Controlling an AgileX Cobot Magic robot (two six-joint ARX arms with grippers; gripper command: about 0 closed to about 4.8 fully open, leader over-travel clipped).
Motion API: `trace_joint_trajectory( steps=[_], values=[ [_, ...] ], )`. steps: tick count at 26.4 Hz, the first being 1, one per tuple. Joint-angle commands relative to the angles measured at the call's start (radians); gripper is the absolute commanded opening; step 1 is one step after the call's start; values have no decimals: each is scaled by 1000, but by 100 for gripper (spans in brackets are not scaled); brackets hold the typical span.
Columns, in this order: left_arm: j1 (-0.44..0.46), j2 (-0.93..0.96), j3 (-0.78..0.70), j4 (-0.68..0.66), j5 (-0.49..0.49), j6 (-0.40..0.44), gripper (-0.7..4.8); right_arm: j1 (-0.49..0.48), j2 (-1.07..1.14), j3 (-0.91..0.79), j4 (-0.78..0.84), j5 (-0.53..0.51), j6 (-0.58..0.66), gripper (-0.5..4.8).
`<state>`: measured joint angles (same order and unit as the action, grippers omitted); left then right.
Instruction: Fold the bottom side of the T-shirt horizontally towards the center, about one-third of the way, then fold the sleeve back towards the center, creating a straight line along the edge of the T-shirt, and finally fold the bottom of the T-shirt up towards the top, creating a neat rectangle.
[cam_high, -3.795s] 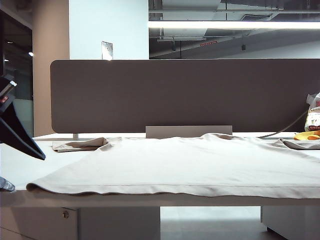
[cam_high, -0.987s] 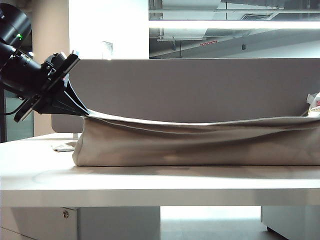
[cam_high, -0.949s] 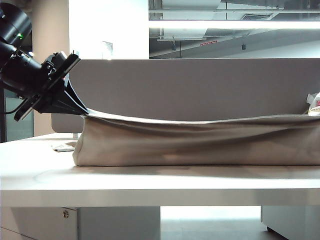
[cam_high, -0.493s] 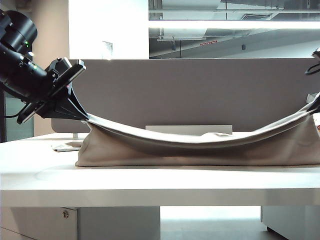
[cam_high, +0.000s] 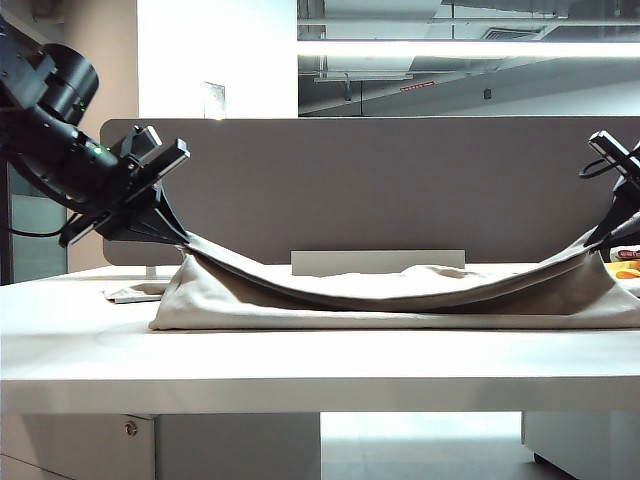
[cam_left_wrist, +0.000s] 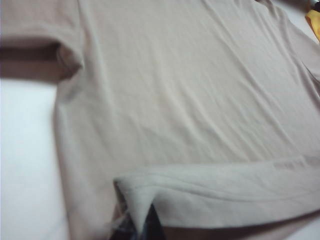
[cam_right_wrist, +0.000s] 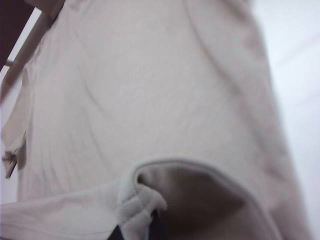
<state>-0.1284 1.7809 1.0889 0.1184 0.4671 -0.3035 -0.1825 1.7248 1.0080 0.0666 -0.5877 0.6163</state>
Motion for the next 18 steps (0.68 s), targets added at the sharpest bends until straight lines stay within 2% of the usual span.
trace_joint_trajectory(
  steps=[1,8,13,14,15,16,17,18],
  values=[
    [2,23,35,10,-9,21,-6,0,7,32,21,29,-23,-2],
    [2,52,64,14,-65,46,-6,1,47,101,19,35,-44,-2],
    [2,71,69,39,-64,51,-4,1,85,136,20,34,-45,1],
    [2,75,69,42,-62,57,8,1,94,139,20,32,-44,24],
    [2,77,69,41,-63,62,53,1,100,140,21,34,-45,66],
    [2,80,69,41,-63,63,106,1,107,141,21,35,-45,117],
    [2,81,69,42,-63,65,171,1,117,142,21,35,-45,198],
    [2,81,69,40,-66,69,263,1,121,142,21,35,-45,268]
  ],
)
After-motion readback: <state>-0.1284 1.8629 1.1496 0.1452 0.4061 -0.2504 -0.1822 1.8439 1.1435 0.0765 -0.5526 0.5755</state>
